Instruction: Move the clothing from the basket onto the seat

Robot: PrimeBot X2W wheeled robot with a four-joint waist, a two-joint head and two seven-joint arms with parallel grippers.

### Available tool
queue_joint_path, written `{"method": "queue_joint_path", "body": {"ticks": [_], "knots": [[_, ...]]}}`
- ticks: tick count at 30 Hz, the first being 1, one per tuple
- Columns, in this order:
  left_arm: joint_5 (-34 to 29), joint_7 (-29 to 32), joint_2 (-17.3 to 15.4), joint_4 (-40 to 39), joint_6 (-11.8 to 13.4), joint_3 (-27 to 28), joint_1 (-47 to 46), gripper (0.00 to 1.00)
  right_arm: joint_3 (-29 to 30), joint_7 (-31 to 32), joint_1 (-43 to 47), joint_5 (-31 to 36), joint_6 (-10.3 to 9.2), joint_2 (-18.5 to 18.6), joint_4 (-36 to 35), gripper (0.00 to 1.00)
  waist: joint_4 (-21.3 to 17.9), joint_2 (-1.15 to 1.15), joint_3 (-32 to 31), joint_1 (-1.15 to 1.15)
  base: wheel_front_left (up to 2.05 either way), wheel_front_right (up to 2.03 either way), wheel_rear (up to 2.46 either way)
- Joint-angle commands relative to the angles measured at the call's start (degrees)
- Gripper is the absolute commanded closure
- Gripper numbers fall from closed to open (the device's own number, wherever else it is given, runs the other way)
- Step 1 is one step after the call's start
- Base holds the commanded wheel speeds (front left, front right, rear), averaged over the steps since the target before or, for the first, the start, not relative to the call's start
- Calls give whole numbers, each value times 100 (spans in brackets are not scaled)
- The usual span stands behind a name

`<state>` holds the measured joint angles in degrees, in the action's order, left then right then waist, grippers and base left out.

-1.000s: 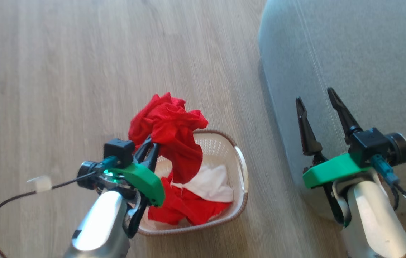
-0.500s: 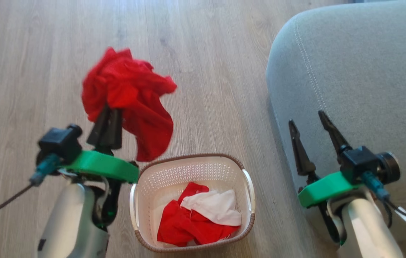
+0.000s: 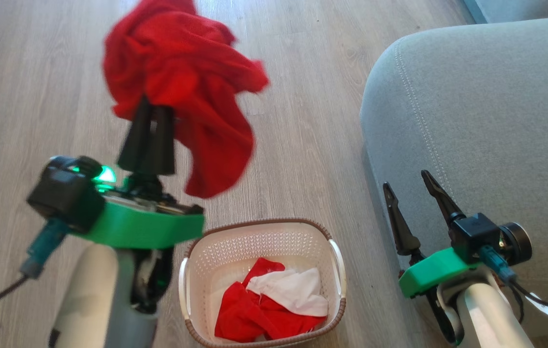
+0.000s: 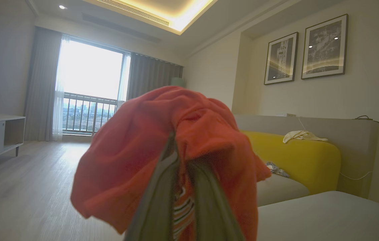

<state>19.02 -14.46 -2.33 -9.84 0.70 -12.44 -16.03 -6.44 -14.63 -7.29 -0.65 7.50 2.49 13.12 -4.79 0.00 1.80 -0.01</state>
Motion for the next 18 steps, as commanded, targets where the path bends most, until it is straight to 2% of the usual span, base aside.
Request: {"method": "queue_joint_path", "body": {"ticks": [1,5,10,18], "knots": [[-14,-53,-54,-244,11,74,-91,100,-151,-37,-91,-19,-1,39,-170,0,-2,0,-5,1,0,0,0],[-281,-53,-54,-105,-77,-447,-13,100,-166,-37,-101,-37,-1,39,-166,0,-6,0,-12,1,0,0,0],[-131,-53,-54,185,-107,-906,65,100,-154,-37,-149,-60,-1,39,-212,0,-24,0,74,1,0,0,0],[-1,-53,-54,481,-193,-994,36,100,-126,-37,-184,-88,-1,39,-241,0,-52,0,143,1,0,0,0]]}}
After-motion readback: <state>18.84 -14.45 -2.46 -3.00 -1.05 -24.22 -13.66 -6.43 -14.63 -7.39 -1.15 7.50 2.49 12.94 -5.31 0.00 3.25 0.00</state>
